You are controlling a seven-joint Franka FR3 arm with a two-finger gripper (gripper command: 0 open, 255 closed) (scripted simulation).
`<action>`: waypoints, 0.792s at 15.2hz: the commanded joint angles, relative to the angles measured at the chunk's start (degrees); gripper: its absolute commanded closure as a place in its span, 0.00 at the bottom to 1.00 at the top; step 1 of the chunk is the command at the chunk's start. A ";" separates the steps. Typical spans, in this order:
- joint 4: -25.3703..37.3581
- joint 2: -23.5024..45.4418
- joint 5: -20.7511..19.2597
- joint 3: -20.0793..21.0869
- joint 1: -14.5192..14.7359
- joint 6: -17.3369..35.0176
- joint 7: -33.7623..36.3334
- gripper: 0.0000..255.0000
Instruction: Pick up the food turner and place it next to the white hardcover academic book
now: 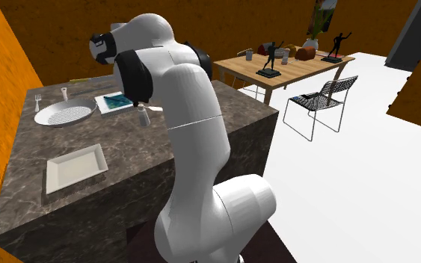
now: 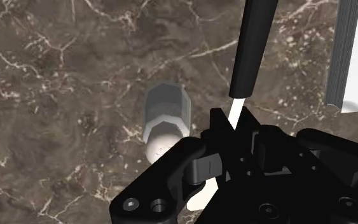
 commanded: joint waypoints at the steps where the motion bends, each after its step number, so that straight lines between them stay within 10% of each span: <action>1: -0.88 0.35 -0.04 -0.01 0.08 1.25 0.10 1.00; 12: -6.56 2.11 -0.14 -0.14 0.01 8.66 -0.15 1.00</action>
